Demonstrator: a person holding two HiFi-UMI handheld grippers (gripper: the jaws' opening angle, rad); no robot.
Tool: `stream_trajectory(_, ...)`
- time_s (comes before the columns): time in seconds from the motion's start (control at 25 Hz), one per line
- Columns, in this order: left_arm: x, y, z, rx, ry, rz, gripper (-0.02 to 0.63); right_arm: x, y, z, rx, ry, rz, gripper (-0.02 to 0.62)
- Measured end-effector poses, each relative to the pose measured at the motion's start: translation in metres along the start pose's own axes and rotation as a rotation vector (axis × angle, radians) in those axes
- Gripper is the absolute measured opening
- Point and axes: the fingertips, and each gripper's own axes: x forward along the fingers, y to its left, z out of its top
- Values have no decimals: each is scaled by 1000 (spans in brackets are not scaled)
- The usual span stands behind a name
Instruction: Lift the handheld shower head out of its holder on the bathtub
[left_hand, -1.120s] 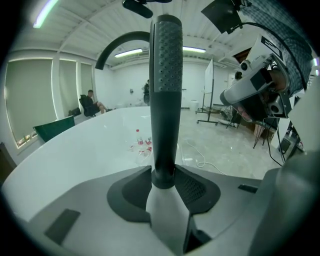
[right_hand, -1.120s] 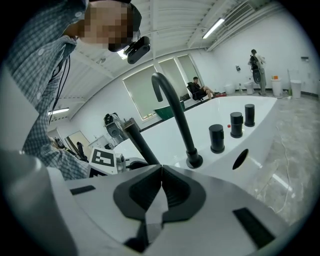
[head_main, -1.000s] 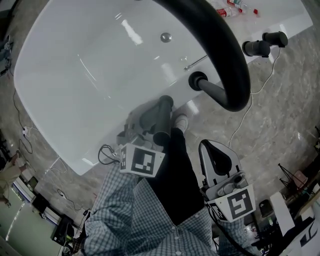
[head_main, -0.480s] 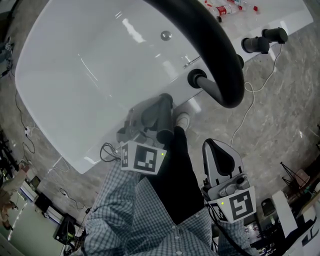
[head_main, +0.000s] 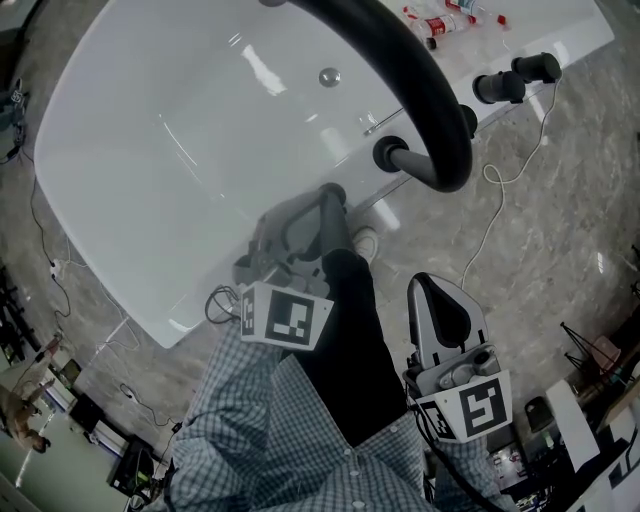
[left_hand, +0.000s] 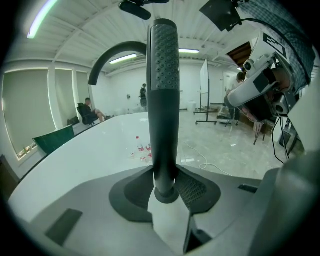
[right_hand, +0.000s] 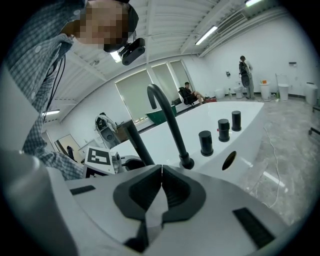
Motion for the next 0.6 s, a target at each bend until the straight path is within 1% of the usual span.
stream_trajectory(0.24,-16,2,18,15,-18,0,124,-10,8,15,-14,-27,-15,18)
stream_trajectory(0.6,-50,6,58,11,-73,16,124,-35,26,41,-35,-77,-37,17)
